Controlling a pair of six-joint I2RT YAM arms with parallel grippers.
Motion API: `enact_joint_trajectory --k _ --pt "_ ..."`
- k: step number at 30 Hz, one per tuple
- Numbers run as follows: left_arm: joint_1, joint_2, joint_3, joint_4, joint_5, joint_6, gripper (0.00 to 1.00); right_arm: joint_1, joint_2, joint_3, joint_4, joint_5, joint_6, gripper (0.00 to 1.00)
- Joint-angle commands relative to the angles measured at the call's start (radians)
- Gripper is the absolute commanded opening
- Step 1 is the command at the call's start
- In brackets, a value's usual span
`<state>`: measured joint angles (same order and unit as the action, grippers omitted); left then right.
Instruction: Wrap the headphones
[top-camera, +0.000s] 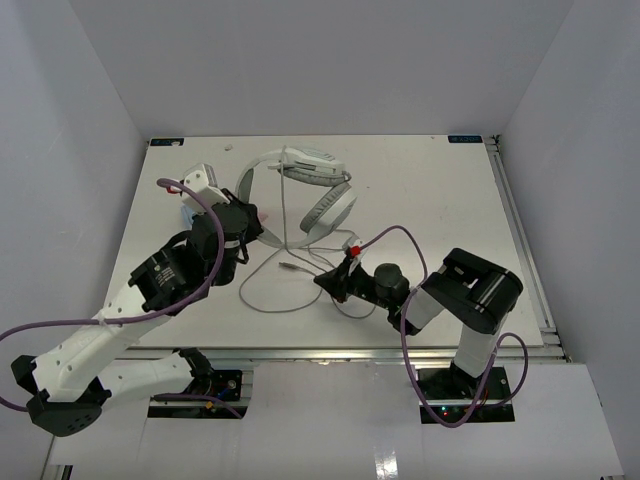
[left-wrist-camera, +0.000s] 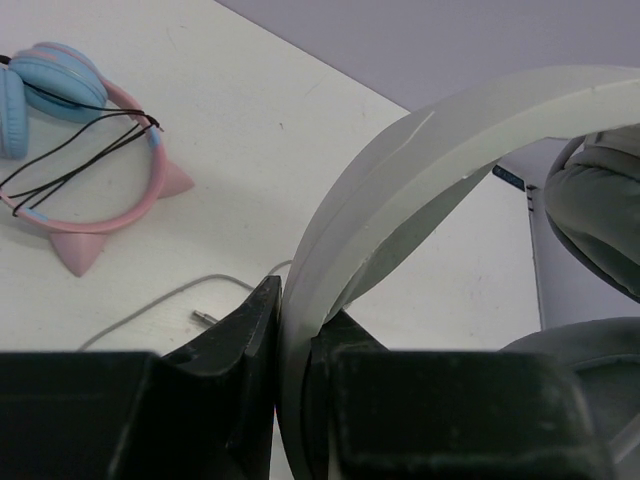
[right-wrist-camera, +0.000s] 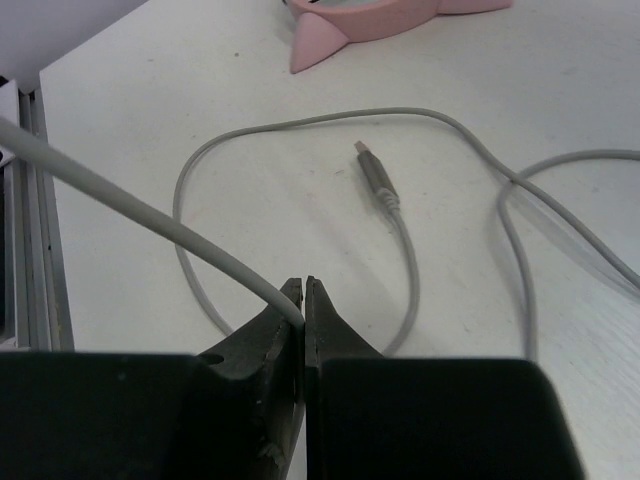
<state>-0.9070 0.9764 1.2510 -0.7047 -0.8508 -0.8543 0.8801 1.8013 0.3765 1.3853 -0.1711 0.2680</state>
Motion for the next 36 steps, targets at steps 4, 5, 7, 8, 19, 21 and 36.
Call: enact_joint_trajectory --k 4,5,7,8,19,21,36 --pt "-0.003 -0.123 0.096 0.124 -0.168 0.061 0.0 -0.078 -0.028 -0.078 0.501 -0.044 0.07 0.08" --pt "-0.003 -0.125 0.098 0.135 -0.195 0.076 0.0 -0.078 -0.034 -0.082 0.501 -0.048 0.069 0.08" --pt "-0.003 -0.125 0.113 0.143 -0.2 0.088 0.0 -0.078 -0.04 -0.087 0.501 -0.044 0.066 0.08" --pt "-0.003 -0.126 0.121 0.146 -0.186 0.091 0.0 -0.078 -0.043 -0.088 0.501 -0.042 0.063 0.08" --pt "-0.003 -0.141 0.008 0.273 0.29 0.084 0.0 -0.095 -0.035 -0.037 0.499 -0.135 0.099 0.08" --pt "-0.003 -0.143 -0.034 0.294 0.347 0.057 0.0 -0.095 -0.048 -0.029 0.495 -0.154 0.106 0.08" --pt "-0.003 -0.099 -0.055 0.303 0.897 0.249 0.0 -0.163 -0.105 0.029 0.321 -0.248 0.13 0.08"
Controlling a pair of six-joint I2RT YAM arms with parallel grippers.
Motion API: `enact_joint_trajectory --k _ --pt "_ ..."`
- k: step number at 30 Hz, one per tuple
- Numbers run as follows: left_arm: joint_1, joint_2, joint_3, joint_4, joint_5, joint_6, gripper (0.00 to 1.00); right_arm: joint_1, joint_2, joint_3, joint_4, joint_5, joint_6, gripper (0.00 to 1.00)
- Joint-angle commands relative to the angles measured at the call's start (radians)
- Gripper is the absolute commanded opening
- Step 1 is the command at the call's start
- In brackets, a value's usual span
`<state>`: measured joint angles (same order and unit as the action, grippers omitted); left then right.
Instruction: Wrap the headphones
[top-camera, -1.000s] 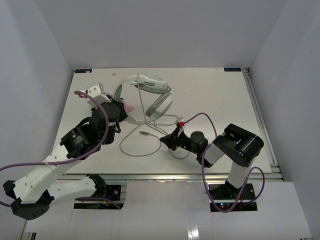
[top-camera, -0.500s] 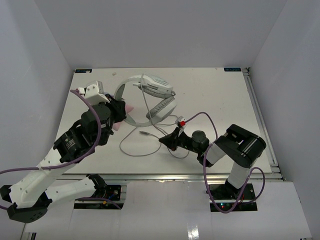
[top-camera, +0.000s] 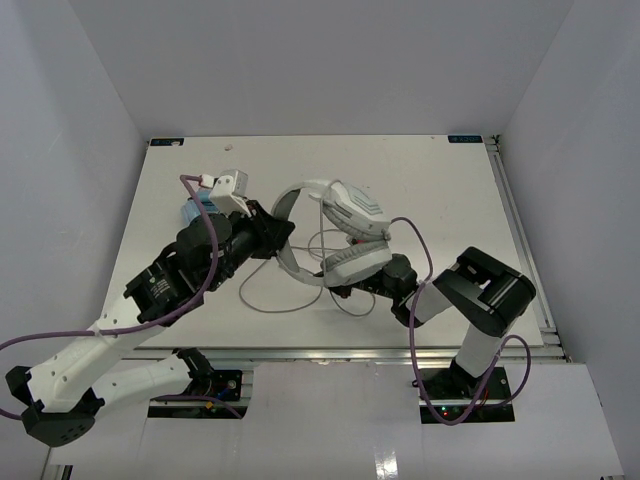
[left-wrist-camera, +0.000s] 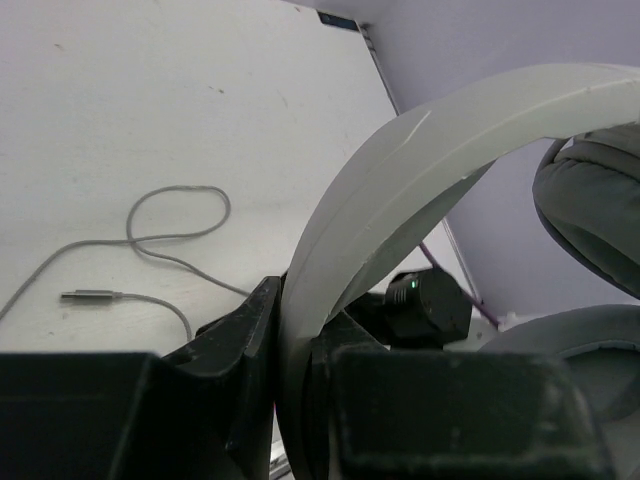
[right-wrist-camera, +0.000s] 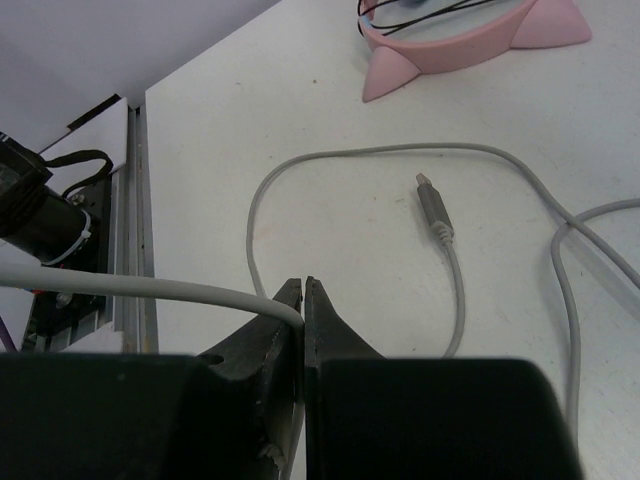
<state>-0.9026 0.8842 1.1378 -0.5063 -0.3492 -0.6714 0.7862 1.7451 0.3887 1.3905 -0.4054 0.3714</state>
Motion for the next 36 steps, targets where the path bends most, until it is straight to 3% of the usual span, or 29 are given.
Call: enact_joint_trajectory --k 1,4,8,13,15,19,24,27,36 --pt "-0.007 0.017 0.08 0.055 0.475 0.117 0.0 -0.105 -0.081 0.02 0.257 -0.032 0.038 0.08" --pt "-0.007 0.028 0.089 -0.125 0.516 0.253 0.0 -0.206 -0.178 0.033 0.116 -0.102 0.054 0.08" --pt "-0.007 0.009 0.105 -0.341 0.317 0.354 0.0 -0.29 -0.34 0.09 -0.278 -0.151 0.008 0.08" --pt "-0.007 0.056 0.12 -0.455 0.219 0.459 0.0 -0.311 -0.481 0.249 -0.814 -0.1 -0.147 0.08" --pt "-0.007 0.09 0.102 -0.455 0.184 0.502 0.0 -0.312 -0.516 0.289 -0.948 -0.103 -0.168 0.08" --pt "-0.007 0.144 0.044 -0.403 0.034 0.633 0.0 -0.312 -0.57 0.271 -0.913 -0.176 -0.134 0.08" --pt "-0.008 0.166 -0.041 -0.314 0.021 0.862 0.0 -0.312 -0.617 0.262 -0.927 -0.119 -0.132 0.08" --pt "-0.009 0.153 -0.077 -0.221 -0.089 0.908 0.0 -0.312 -0.648 0.275 -0.975 -0.148 -0.135 0.08" --pt "-0.011 0.15 -0.203 0.028 -0.234 1.121 0.0 -0.312 -0.681 0.297 -0.965 -0.3 -0.055 0.08"
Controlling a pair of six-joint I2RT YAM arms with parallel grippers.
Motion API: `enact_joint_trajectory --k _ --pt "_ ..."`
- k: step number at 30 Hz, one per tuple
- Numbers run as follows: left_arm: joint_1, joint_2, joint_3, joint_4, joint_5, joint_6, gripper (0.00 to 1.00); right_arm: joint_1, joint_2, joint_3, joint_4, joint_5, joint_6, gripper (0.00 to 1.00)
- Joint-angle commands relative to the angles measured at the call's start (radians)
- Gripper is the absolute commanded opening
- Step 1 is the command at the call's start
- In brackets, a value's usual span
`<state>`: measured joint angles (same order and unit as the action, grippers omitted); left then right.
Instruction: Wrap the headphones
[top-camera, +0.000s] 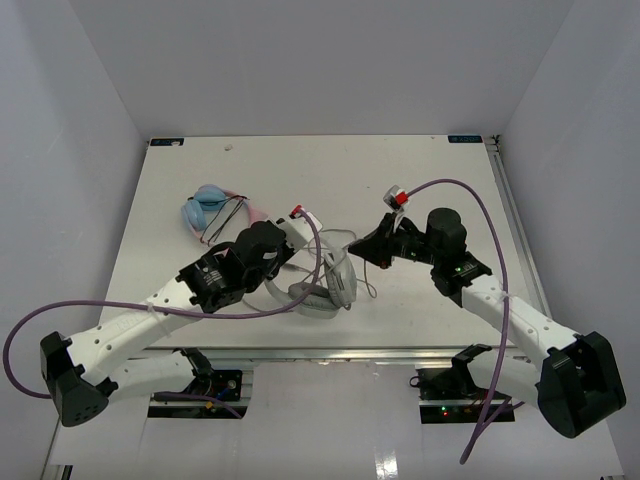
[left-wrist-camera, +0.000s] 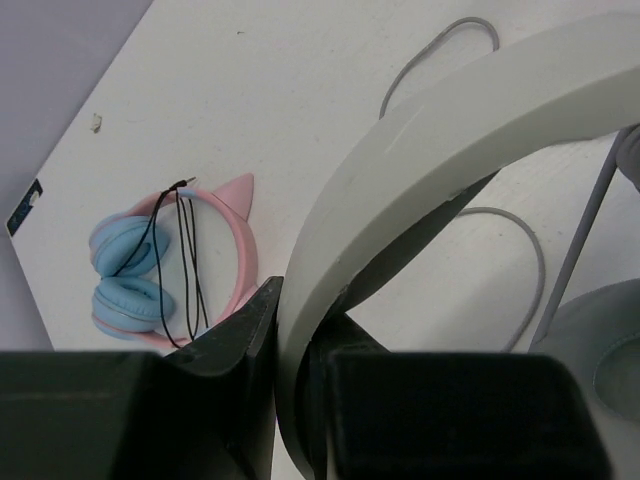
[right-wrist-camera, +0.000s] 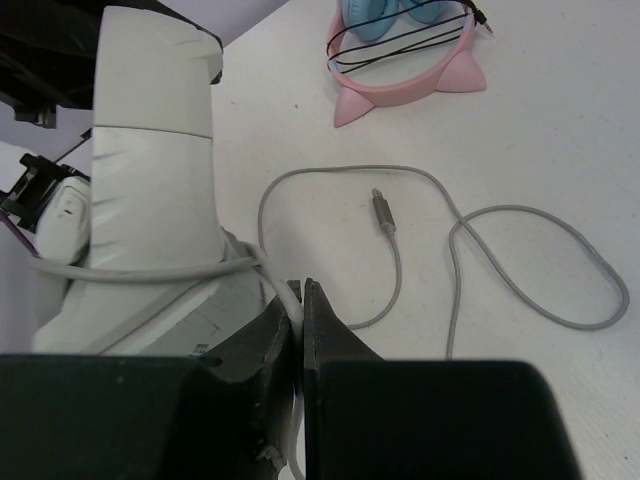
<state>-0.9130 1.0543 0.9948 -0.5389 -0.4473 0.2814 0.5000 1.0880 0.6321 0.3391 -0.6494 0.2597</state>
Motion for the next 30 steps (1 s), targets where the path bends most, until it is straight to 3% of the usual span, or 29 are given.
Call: enact_joint_trajectory --k 1,8,16,30 --pt "-0.001 -0.019 -0.07 0.082 -0.155 0.184 0.0 -0.026 -0.019 0.057 0.096 -0.082 0.07 0.08" --pt "-0.001 -0.034 -0.134 0.246 -0.211 0.267 0.0 -0.026 -0.017 0.068 0.15 -0.219 0.125 0.08" --pt "-0.001 -0.058 -0.154 0.279 -0.219 0.272 0.0 -0.026 -0.012 0.098 0.159 -0.265 0.178 0.09" --pt "0.009 -0.024 -0.101 0.232 -0.192 0.169 0.0 -0.009 0.055 0.044 0.578 -0.406 0.512 0.13"
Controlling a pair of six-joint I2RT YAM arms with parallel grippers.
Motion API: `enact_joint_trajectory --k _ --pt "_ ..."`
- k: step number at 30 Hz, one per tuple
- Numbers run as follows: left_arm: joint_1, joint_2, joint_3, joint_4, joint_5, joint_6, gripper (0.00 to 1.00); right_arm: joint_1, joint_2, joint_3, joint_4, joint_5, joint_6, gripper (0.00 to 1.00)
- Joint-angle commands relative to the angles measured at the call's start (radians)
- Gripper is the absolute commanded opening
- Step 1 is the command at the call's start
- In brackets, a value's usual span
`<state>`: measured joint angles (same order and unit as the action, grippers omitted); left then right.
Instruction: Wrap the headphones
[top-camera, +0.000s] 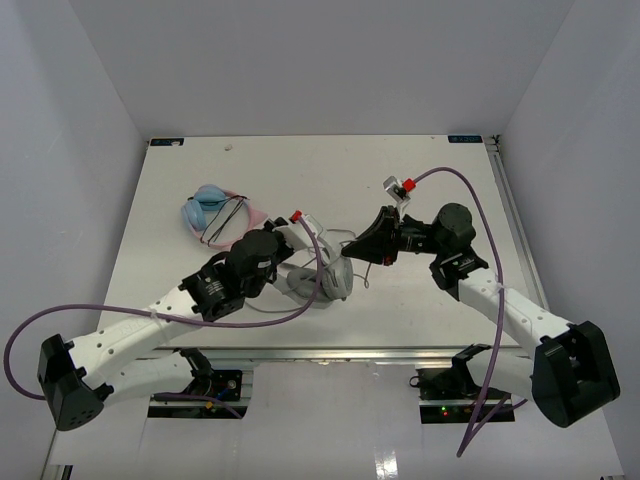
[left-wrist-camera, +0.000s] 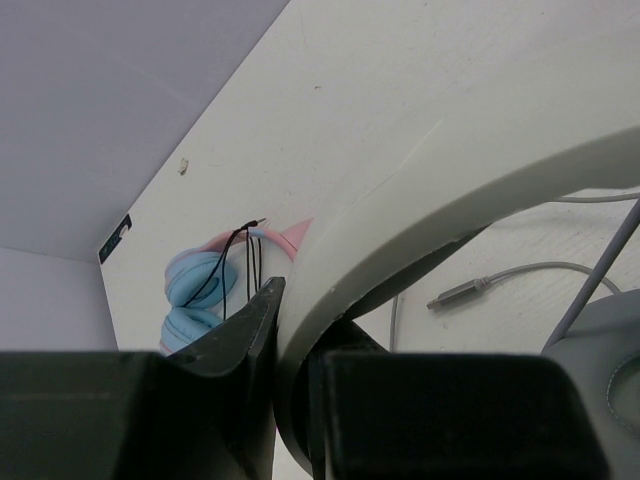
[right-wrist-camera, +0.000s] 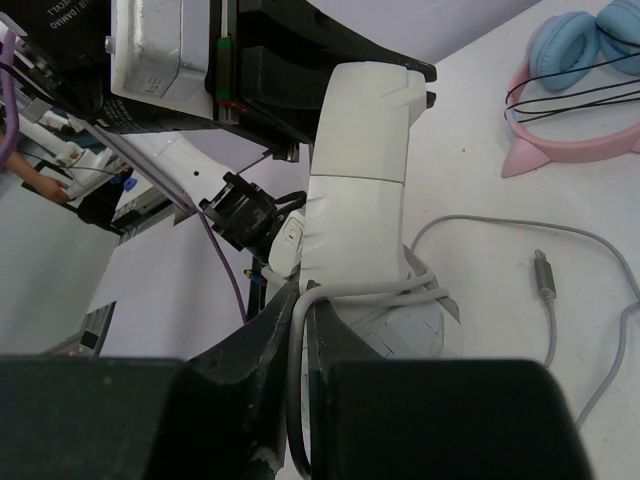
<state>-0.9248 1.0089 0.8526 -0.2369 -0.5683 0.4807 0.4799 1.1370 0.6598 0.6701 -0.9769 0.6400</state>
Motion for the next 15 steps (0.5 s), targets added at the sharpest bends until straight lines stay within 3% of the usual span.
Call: enact_joint_trajectory --k 1,9,15 --pt "0.026 0.028 0.051 -0.084 -0.071 -0.045 0.0 0.017 0.008 0.013 0.266 -0.079 0.138 0.14" --pt "0.056 0.127 0.162 -0.183 -0.124 -0.196 0.0 0.095 0.015 -0.019 0.293 -0.045 0.128 0.17" --pt "0.069 0.251 0.272 -0.322 -0.212 -0.386 0.0 0.167 0.021 0.014 0.188 0.036 0.039 0.18"
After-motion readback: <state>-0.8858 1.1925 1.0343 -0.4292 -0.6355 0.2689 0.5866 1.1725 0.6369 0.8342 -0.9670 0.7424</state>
